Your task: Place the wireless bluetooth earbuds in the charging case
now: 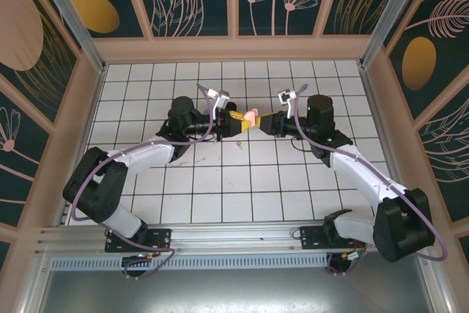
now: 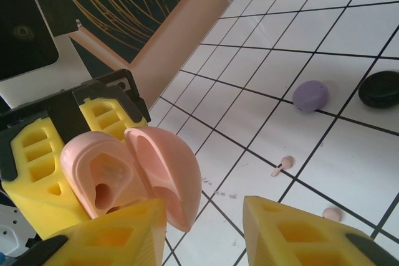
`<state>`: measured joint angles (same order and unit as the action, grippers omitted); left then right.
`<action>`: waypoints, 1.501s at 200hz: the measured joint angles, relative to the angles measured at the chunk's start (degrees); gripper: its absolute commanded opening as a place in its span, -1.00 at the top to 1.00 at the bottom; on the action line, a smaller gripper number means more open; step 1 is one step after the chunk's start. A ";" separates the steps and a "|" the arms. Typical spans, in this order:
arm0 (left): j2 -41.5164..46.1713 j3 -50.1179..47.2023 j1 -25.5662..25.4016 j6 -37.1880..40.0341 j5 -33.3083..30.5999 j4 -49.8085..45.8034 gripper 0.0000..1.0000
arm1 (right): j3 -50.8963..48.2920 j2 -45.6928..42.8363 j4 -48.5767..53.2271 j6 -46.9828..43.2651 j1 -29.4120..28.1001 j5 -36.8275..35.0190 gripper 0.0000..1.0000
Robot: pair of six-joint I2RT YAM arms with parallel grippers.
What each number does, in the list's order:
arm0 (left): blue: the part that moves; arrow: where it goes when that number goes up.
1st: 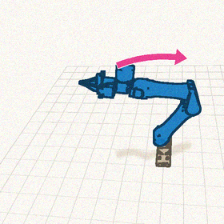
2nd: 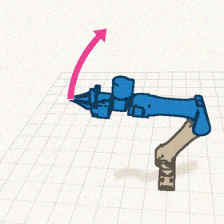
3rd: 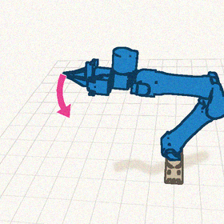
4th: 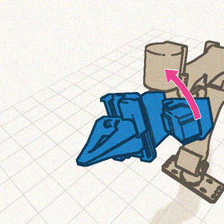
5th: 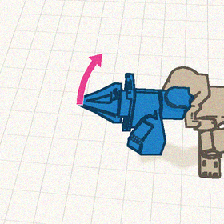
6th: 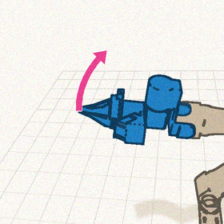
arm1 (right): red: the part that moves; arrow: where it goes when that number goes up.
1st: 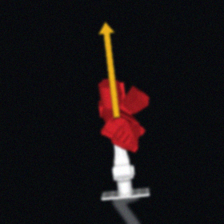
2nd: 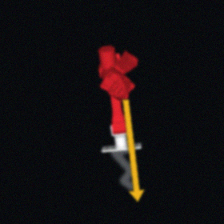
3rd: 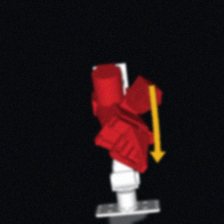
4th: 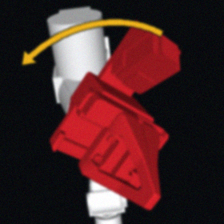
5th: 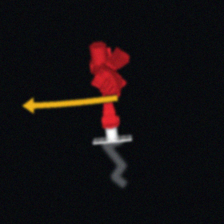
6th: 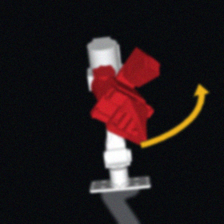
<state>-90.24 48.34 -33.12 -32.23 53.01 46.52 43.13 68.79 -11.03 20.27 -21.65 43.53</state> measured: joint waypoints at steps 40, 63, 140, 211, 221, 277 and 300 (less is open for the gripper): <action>0.00 0.00 0.00 -0.63 0.33 0.74 1.00 | 0.74 1.05 -0.37 0.04 -0.11 -0.07 0.37; 0.00 0.00 0.02 -1.01 0.09 1.22 1.00 | 1.49 1.57 -0.42 0.04 -0.37 0.26 0.47; 0.00 0.00 0.22 -1.62 -0.57 2.82 1.00 | 2.97 1.99 -0.33 -0.39 -1.60 -0.04 1.00; 2.14 -1.88 -0.11 0.52 -11.19 1.11 -0.77 | 5.77 1.99 3.96 -0.92 -2.29 -6.32 1.00; 3.50 -2.49 -0.11 1.31 -13.70 0.09 -0.97 | 6.75 1.99 5.66 -1.51 -2.29 -8.17 1.00; 15.47 -3.19 0.00 9.66 -29.70 -8.57 -0.98 | 11.45 2.25 14.19 -5.18 -2.29 -14.27 1.00; 20.61 -4.09 0.04 13.22 -36.63 -10.78 -0.97 | 13.68 3.26 17.03 -7.37 -2.29 -15.65 1.00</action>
<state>-69.63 44.25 -33.08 -19.00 16.38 35.75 56.82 72.05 6.00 12.91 -23.94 27.88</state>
